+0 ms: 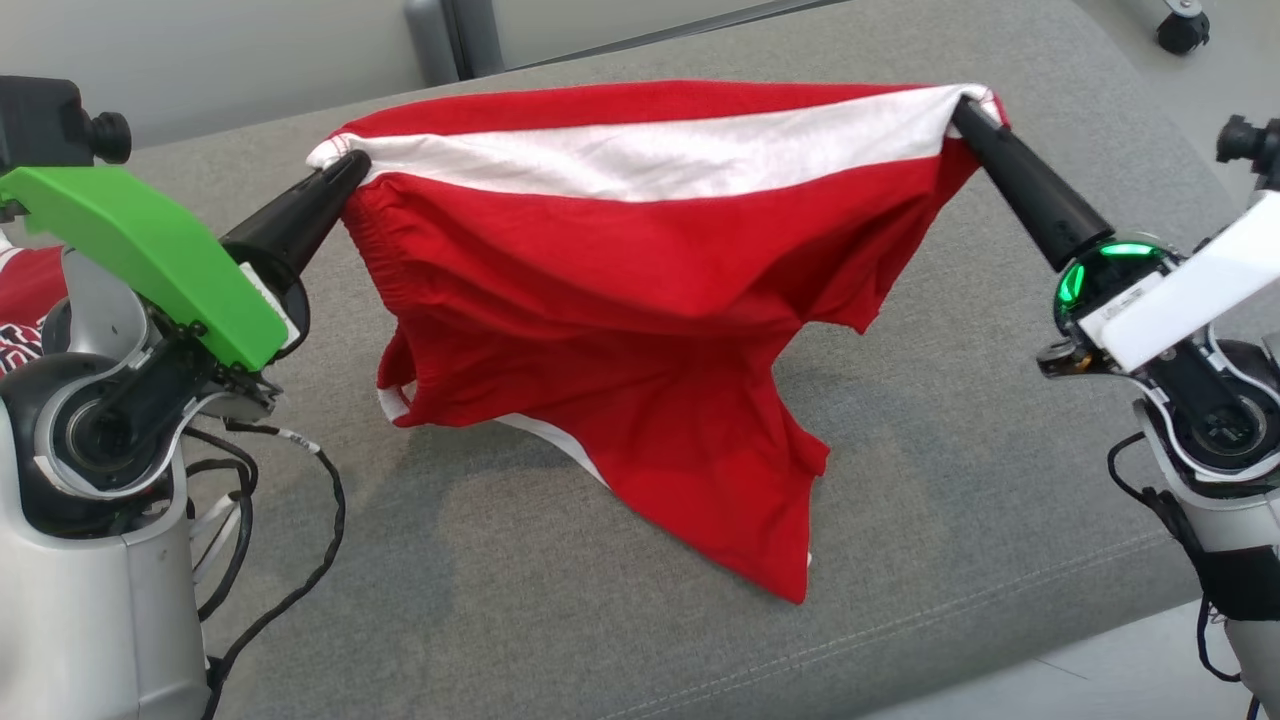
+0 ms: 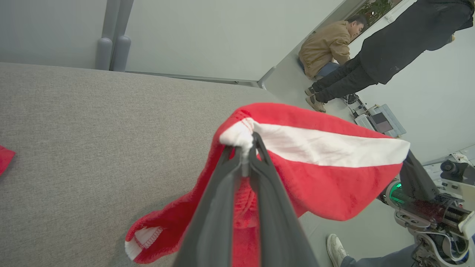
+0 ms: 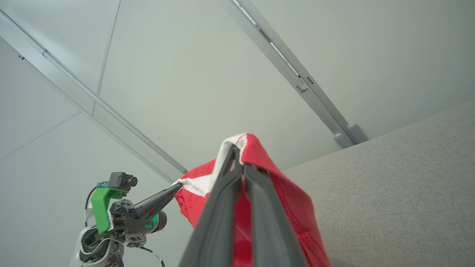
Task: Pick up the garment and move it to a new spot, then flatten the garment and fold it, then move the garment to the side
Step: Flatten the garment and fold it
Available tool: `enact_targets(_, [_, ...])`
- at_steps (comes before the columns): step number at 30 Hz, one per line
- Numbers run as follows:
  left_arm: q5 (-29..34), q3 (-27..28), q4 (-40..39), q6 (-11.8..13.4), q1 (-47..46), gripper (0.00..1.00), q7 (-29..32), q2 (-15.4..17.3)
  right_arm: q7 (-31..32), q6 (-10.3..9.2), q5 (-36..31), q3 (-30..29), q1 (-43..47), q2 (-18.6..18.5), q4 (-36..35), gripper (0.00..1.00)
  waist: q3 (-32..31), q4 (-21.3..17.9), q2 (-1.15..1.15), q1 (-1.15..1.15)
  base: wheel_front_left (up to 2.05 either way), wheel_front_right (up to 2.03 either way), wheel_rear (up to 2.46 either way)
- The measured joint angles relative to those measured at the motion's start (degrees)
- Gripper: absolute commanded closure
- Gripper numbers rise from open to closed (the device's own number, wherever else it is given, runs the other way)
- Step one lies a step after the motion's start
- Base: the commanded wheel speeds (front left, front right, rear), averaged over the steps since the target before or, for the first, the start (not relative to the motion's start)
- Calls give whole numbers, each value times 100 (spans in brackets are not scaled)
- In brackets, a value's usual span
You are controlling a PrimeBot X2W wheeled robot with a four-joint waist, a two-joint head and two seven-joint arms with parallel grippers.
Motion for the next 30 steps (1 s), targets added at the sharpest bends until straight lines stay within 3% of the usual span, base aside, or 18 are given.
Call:
enact_targets(12, [-208,92,-78,0,169,100,495,8,543,-342,620,-390,-94,-376,44,100,-171,92,0,0,0,0,0])
enact_targets(15, [-252,-32,-87,0,152,100,709,14,828,-408,378,-272,-237,-759,100,100,-203,95,0,0,0,0,0])
enact_targets(19, [-145,-85,-80,0,13,100,799,143,1114,-592,345,-225,-597,-899,148,100,-270,98,0,0,0,0,0])
enact_targets(25, [-48,34,-213,0,-467,100,684,171,1157,-750,449,-414,-1192,-744,69,100,-343,102,0,0,0,0,0])
enact_targets(30, [-99,59,-385,0,-609,100,695,-20,1183,-792,713,-461,-1157,-668,-194,100,-314,148,0,0,0,0,0])
